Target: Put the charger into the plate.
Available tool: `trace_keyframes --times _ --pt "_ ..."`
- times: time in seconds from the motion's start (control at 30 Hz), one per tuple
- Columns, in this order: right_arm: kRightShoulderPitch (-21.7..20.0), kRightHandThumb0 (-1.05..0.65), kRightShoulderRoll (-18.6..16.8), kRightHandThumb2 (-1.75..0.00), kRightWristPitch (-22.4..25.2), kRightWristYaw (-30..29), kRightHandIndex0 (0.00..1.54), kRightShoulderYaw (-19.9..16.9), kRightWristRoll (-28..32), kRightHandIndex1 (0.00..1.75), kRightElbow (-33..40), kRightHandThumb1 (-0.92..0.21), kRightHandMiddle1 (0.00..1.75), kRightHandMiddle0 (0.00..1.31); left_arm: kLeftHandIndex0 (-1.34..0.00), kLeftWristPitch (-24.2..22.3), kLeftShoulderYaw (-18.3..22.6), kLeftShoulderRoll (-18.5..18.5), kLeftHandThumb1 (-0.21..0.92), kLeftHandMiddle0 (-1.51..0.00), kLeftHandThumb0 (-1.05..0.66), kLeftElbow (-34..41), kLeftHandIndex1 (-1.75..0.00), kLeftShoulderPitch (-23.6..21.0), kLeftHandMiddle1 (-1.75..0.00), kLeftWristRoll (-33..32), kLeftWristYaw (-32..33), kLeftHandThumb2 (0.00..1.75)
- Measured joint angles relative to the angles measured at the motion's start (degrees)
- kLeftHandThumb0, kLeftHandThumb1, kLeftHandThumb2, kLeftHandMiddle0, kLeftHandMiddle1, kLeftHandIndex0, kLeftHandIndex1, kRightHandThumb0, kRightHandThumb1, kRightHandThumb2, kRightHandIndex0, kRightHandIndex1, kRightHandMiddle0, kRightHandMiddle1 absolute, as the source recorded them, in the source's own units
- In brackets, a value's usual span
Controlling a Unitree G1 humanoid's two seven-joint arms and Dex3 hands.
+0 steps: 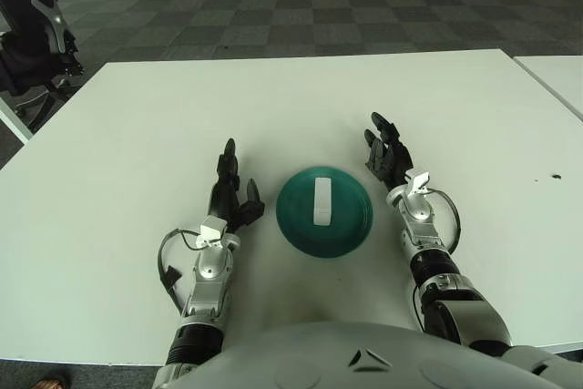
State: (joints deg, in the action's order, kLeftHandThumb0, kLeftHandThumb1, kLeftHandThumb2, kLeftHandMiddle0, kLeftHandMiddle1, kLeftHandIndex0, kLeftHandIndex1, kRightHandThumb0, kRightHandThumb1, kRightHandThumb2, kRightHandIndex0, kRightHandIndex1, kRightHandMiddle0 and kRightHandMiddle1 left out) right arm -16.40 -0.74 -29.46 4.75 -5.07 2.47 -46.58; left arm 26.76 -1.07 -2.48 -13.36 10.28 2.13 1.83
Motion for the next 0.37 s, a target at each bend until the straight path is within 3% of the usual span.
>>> trace_keyframes --times 0.2,0.37 --pt "0.0 -0.87 0.0 -0.94 -4.5 -5.0 0.08 0.4 -3.2 0.0 -1.3 -0.92 0.31 0.0 0.0 -2.3 -0.6 -0.3 0.92 -0.08 -1.01 2.0 -0.23 1.3 0.0 -0.9 -1.0 1.15" --pt "-0.2 -0.89 -0.1 -0.97 -9.1 -9.4 0.07 0.6 -3.9 0.0 -2.0 -0.92 0.36 0.0 0.0 -1.0 -0.5 -1.0 0.92 -0.08 -1.0 0.5 -0.26 1.1 0.0 -1.2 -0.9 1.13"
